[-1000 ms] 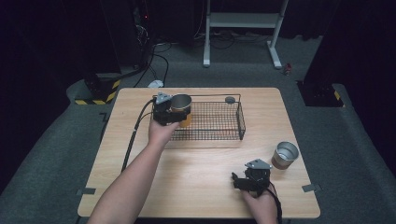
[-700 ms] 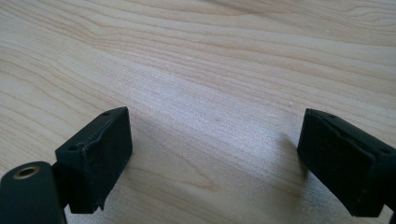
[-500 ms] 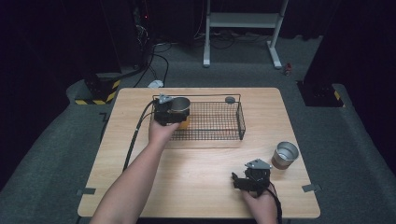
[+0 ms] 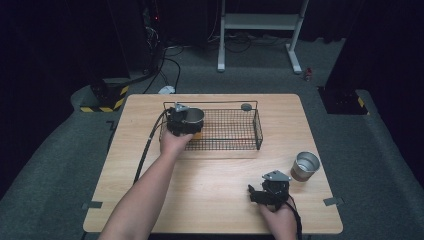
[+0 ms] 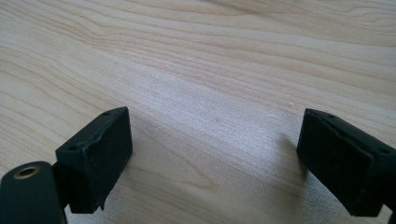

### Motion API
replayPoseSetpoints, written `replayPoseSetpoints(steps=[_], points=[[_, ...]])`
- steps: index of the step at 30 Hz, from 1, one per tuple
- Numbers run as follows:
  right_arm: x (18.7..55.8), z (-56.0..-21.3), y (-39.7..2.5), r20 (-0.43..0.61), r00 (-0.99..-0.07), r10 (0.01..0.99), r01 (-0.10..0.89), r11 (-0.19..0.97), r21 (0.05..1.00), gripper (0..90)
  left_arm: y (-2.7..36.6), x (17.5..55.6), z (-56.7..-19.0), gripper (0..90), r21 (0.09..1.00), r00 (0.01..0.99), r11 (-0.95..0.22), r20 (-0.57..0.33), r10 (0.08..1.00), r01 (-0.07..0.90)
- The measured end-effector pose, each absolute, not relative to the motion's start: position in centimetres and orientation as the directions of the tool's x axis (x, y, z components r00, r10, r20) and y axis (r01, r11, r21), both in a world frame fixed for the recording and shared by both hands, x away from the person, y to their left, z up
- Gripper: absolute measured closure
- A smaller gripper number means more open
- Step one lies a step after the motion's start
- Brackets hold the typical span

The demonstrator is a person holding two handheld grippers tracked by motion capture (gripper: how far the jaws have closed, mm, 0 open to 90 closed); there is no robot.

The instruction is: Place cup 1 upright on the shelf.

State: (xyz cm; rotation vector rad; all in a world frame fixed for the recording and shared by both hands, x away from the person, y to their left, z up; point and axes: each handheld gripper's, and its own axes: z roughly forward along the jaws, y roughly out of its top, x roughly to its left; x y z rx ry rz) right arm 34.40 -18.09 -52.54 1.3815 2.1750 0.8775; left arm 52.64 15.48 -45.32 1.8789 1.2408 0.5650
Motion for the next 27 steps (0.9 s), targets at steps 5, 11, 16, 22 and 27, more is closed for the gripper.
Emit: replayPoseSetpoints(steps=[5, 11, 16, 22, 27], points=[[34.4, -52.5, -18.1, -0.012, -0.422, 0.906, 0.644, 0.309, 0.700, 10.2, 15.4, 52.6, -45.6, 14.0, 0.795, 0.422, -0.221, -0.049, 0.905, 0.565], [34.4, -52.5, -18.1, -0.011, -0.421, 0.907, 0.645, 0.308, 0.700, 10.2, 15.2, 52.3, -45.6, 13.8, 0.793, 0.431, -0.256, -0.009, 0.902, 0.552], [34.4, -52.5, -18.1, -0.011, -0.421, 0.907, 0.645, 0.308, 0.700, 10.2, 15.3, 51.9, -45.7, 13.6, 0.788, 0.437, -0.275, 0.008, 0.900, 0.551], [34.4, -52.5, -18.1, -0.014, -0.424, 0.906, 0.642, 0.311, 0.701, 10.2, 15.6, 51.9, -45.8, 0.1, 0.772, 0.410, -0.264, 0.006, 0.912, 0.578], [34.4, -52.5, -18.1, -0.013, -0.423, 0.906, 0.643, 0.310, 0.700, 10.2, 15.7, 51.3, -45.3, 0.1, 0.781, 0.417, -0.286, 0.036, 0.908, 0.556]])
